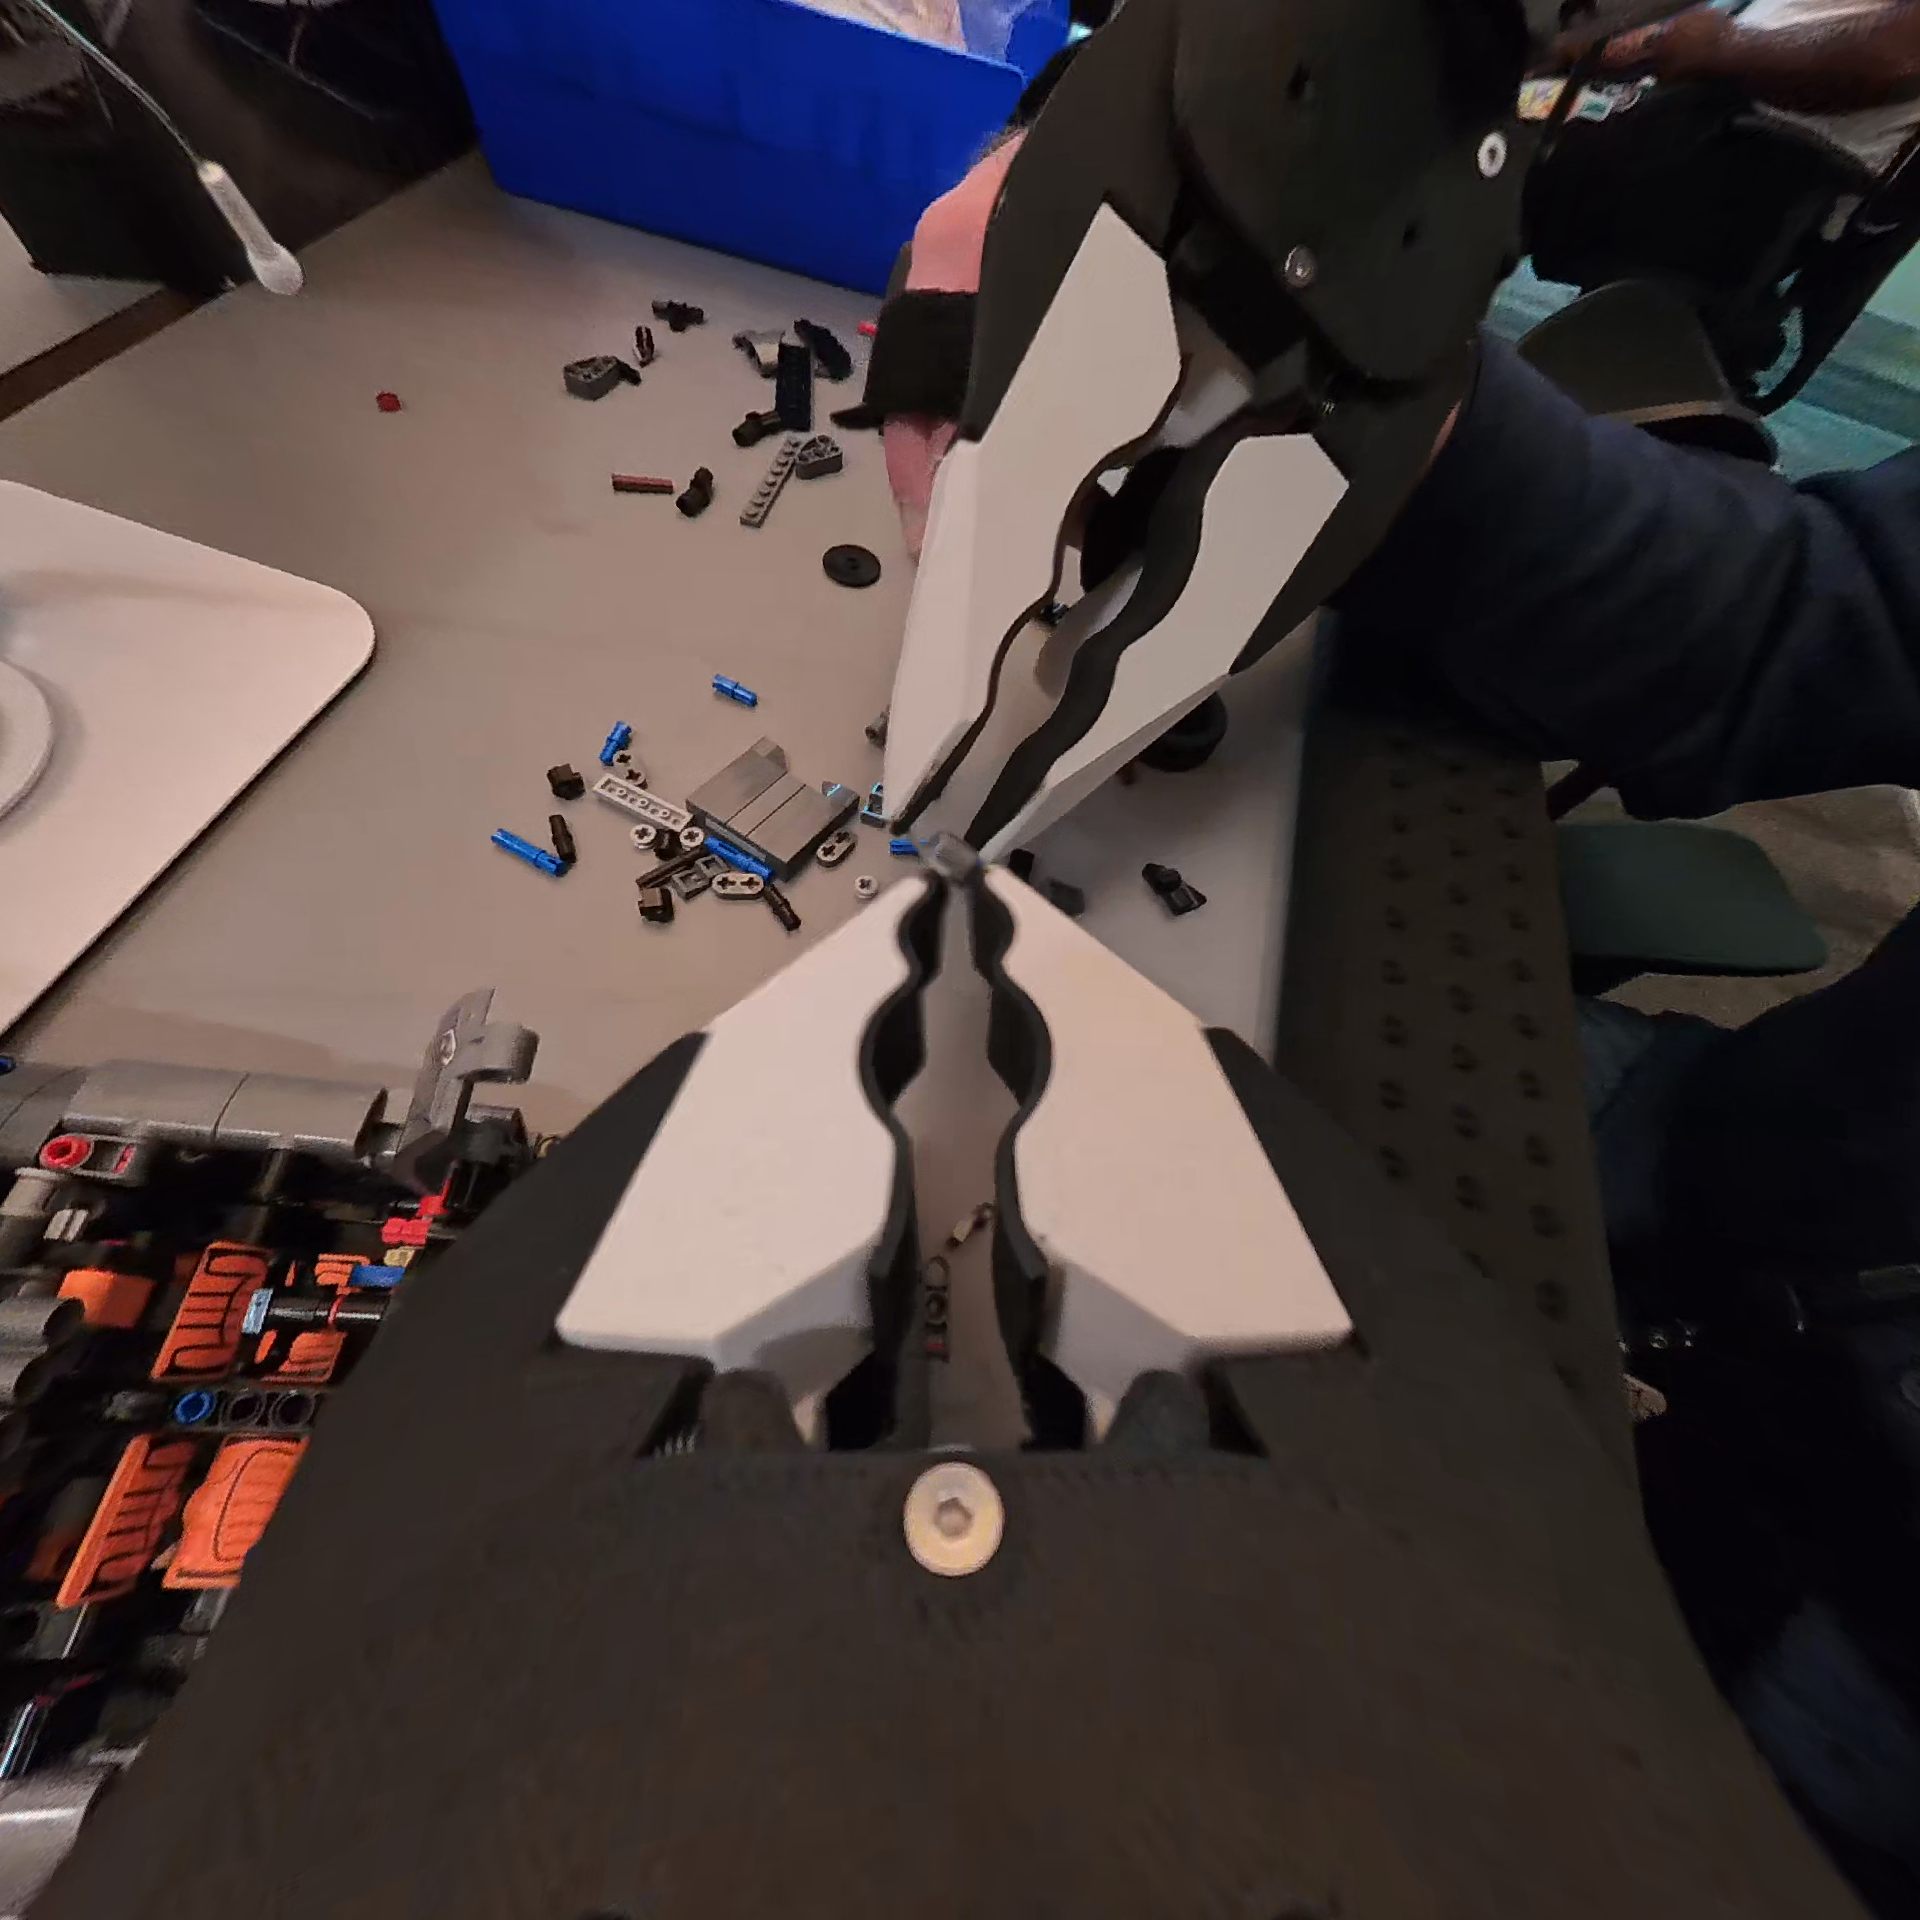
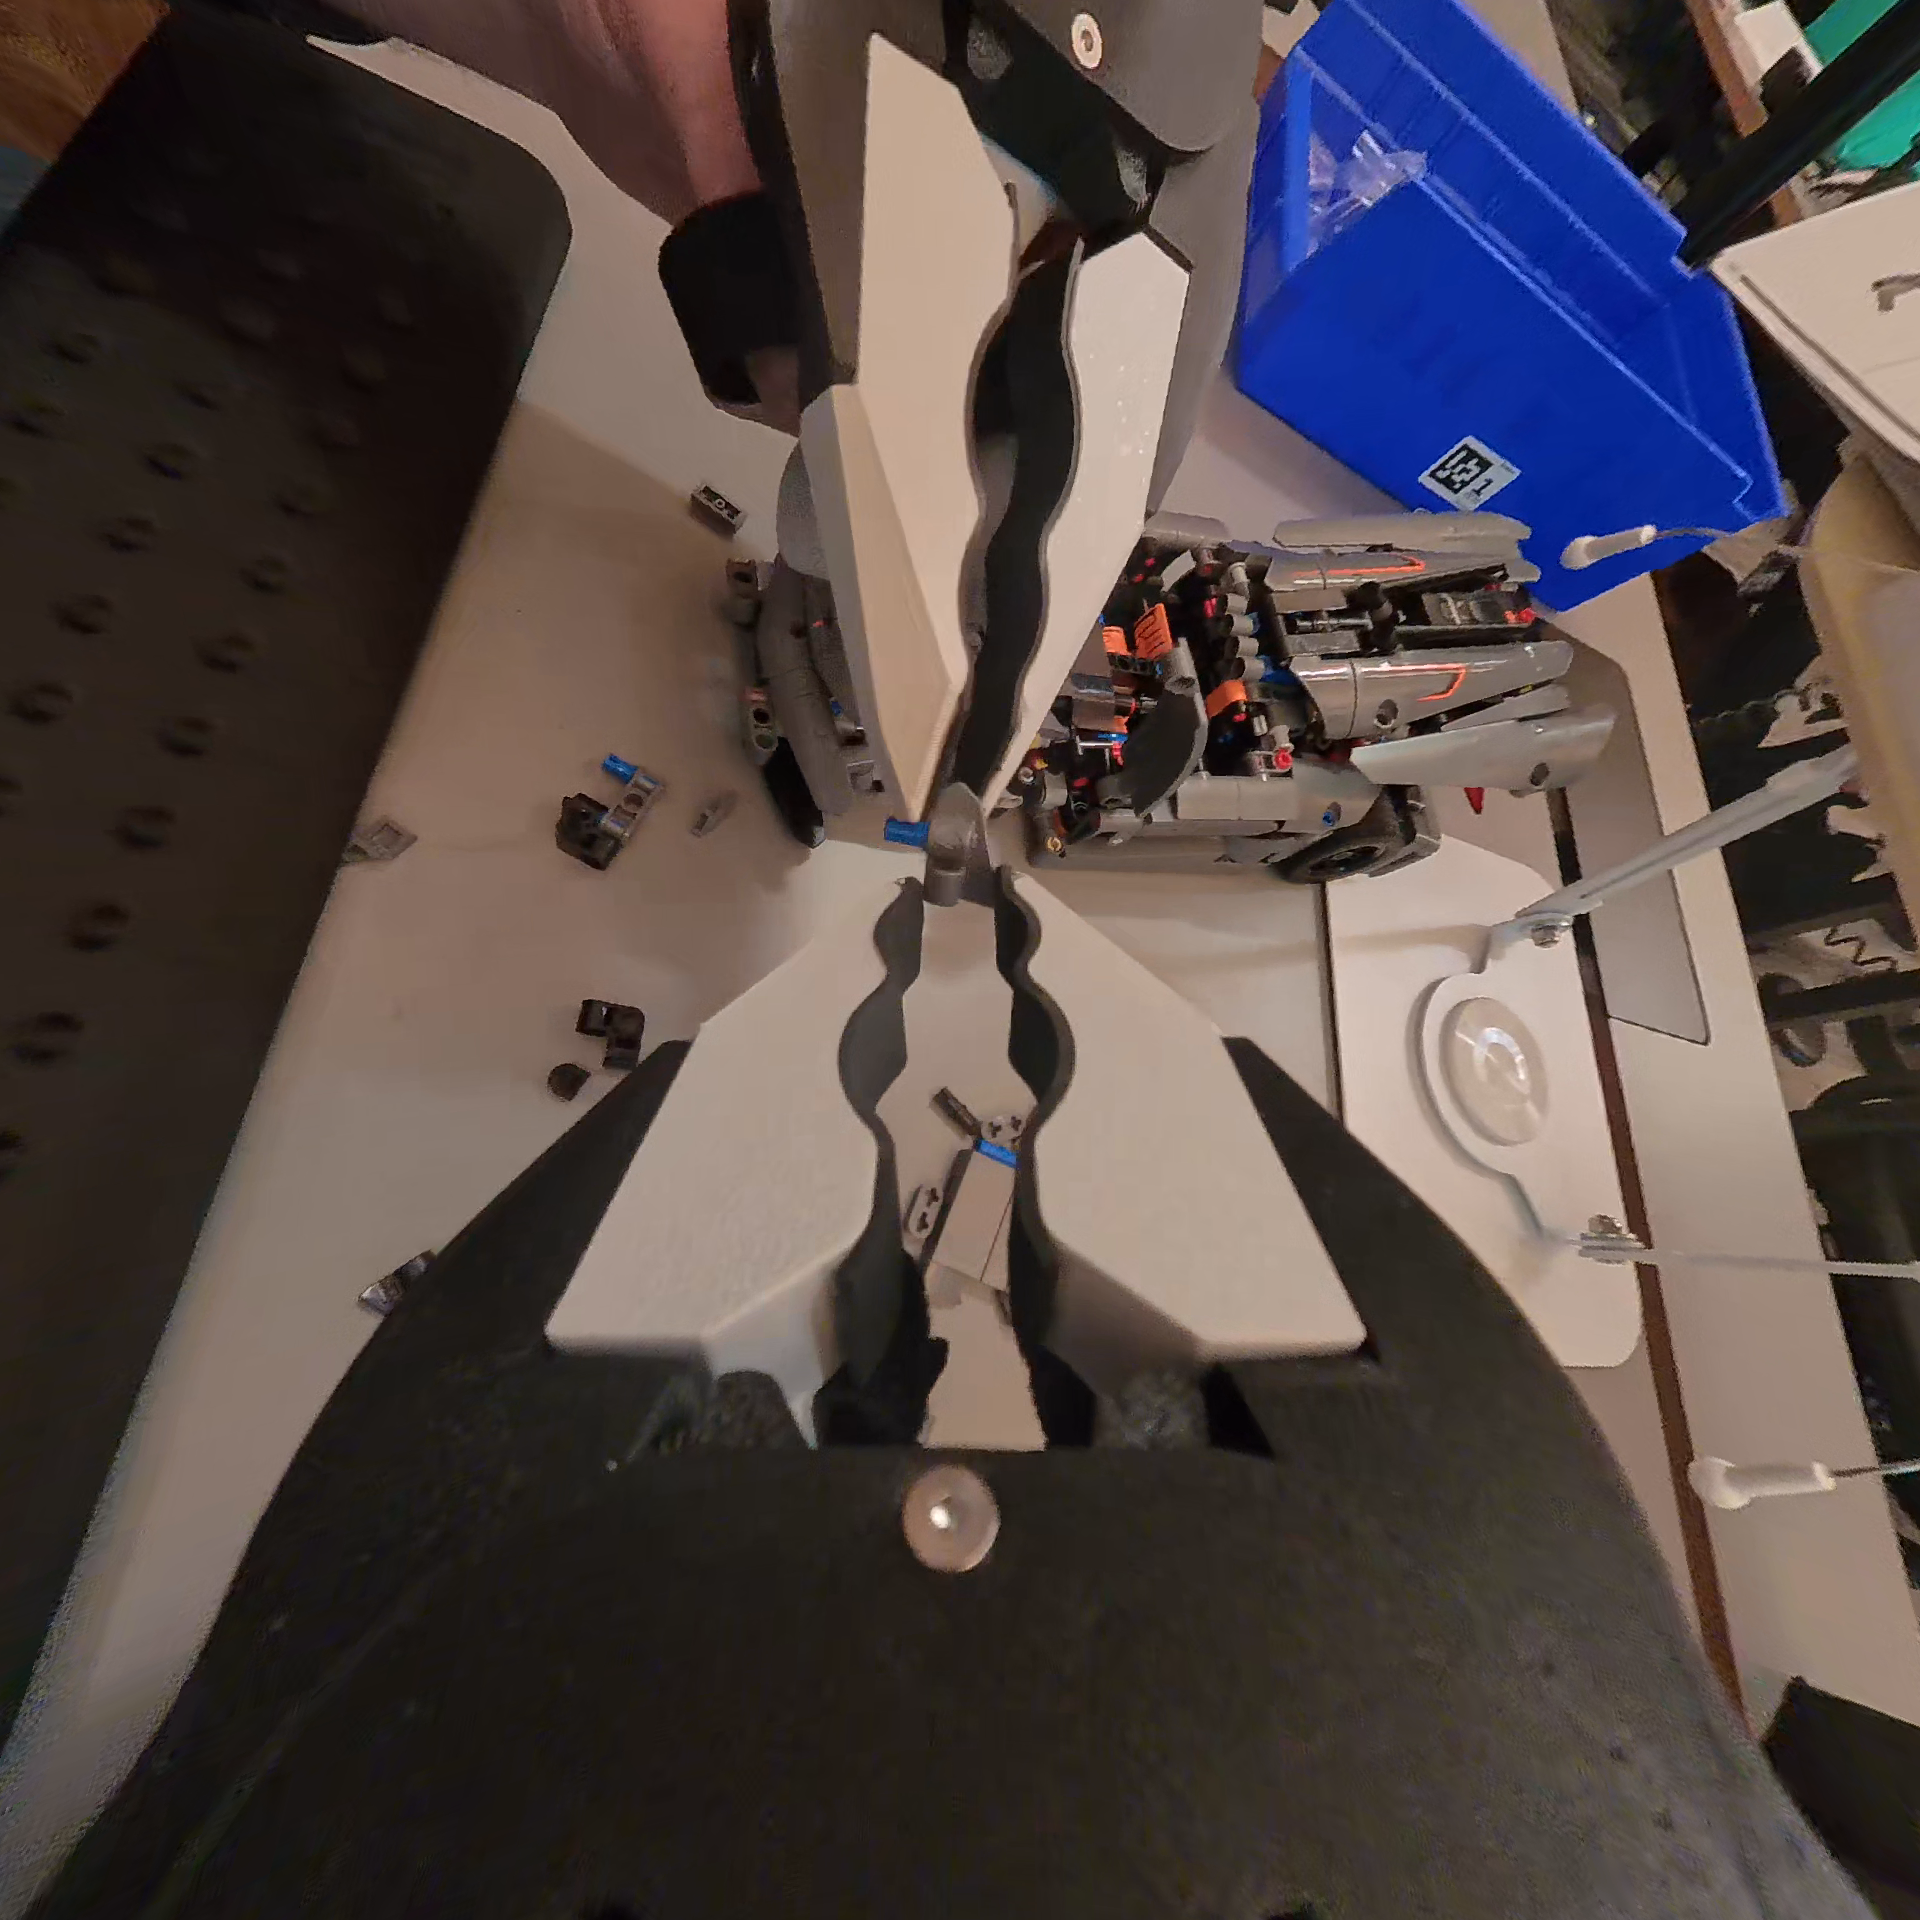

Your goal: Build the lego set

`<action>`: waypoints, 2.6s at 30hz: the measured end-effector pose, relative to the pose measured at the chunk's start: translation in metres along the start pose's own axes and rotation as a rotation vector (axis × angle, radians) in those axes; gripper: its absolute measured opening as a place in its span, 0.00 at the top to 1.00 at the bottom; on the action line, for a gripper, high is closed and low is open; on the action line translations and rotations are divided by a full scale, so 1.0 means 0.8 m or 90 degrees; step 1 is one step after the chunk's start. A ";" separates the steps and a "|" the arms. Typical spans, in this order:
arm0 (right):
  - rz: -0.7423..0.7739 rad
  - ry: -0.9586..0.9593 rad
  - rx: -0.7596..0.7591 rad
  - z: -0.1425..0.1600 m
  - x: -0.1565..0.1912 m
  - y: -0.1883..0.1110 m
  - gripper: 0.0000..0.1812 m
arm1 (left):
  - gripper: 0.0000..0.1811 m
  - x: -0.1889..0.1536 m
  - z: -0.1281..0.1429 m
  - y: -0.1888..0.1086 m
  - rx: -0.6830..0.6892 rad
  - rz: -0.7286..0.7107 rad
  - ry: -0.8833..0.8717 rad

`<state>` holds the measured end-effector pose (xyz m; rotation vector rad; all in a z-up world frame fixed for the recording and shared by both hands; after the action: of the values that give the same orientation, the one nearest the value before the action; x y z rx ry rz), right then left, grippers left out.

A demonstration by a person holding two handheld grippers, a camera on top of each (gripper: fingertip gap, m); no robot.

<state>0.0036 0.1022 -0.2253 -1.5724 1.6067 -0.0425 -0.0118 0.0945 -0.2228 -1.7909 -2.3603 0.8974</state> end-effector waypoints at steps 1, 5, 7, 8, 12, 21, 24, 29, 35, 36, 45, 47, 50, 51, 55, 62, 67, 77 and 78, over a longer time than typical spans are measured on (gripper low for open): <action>0.006 -0.006 0.000 -0.001 -0.001 0.000 0.94 | 1.00 -0.001 -0.001 -0.001 -0.004 0.004 0.000; 0.022 -0.018 -0.003 -0.003 -0.004 -0.002 0.94 | 1.00 -0.001 -0.004 -0.003 -0.019 0.012 -0.010; 0.029 -0.025 -0.001 -0.004 -0.005 -0.003 0.94 | 1.00 0.000 -0.005 -0.004 -0.023 0.014 -0.014; 0.033 -0.029 0.002 -0.003 -0.006 -0.003 0.94 | 1.00 0.001 -0.004 -0.004 -0.022 0.013 -0.015; 0.045 -0.041 0.007 -0.004 -0.007 -0.003 0.94 | 1.00 0.002 -0.006 -0.004 -0.029 0.019 -0.032; 0.056 -0.055 0.011 -0.007 -0.007 -0.004 0.94 | 0.94 0.004 -0.013 -0.006 -0.054 0.025 -0.054; 0.060 -0.061 0.015 -0.007 -0.007 -0.003 0.94 | 0.97 0.003 -0.014 -0.007 -0.061 0.031 -0.057; 0.069 -0.070 0.020 -0.008 -0.008 -0.002 0.94 | 0.98 0.004 -0.015 -0.008 -0.061 0.028 -0.057; 0.089 -0.068 -0.005 -0.015 -0.013 -0.006 0.96 | 1.00 0.007 -0.020 -0.014 -0.082 0.020 -0.050; 0.090 -0.067 -0.013 -0.018 -0.012 -0.006 0.97 | 1.00 0.005 -0.021 -0.014 -0.084 0.023 -0.049; 0.096 -0.039 -0.041 -0.022 -0.018 -0.010 0.97 | 1.00 0.004 -0.026 -0.018 -0.098 0.018 -0.039; 0.096 -0.032 -0.044 -0.022 -0.019 -0.011 0.97 | 1.00 0.004 -0.027 -0.019 -0.102 0.022 -0.043; 0.096 -0.027 -0.049 -0.022 -0.020 -0.010 0.97 | 1.00 0.005 -0.028 -0.020 -0.105 0.022 -0.044; 0.096 -0.026 -0.049 -0.022 -0.020 -0.010 0.97 | 1.00 0.005 -0.028 -0.020 -0.106 0.022 -0.045; 0.098 -0.021 -0.055 -0.023 -0.021 -0.012 0.97 | 1.00 0.005 -0.030 -0.021 -0.114 0.025 -0.049; 0.097 0.004 -0.074 -0.024 -0.025 -0.015 0.96 | 1.00 0.006 -0.034 -0.025 -0.127 0.024 -0.051; 0.093 0.012 -0.080 -0.024 -0.026 -0.015 0.95 | 1.00 0.006 -0.036 -0.027 -0.133 0.023 -0.051; 0.089 0.024 -0.084 -0.022 -0.027 -0.015 0.95 | 1.00 0.007 -0.038 -0.030 -0.142 0.020 -0.050; 0.088 0.026 -0.085 -0.022 -0.027 -0.015 0.95 | 1.00 0.007 -0.039 -0.030 -0.142 0.020 -0.051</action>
<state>-0.0009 0.1087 -0.1960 -1.5644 1.7783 0.1094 -0.0234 0.1085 -0.1875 -1.9065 -2.5811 0.7470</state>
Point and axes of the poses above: each gripper's, where its closed fingertips meet, y out along the fingers, z out of its underside, x = y × z across the jaws, the point moved 1 cm from there along -y, back along the fingers, and after that the axes turned 9 degrees about -y, right-handed, at the moved point
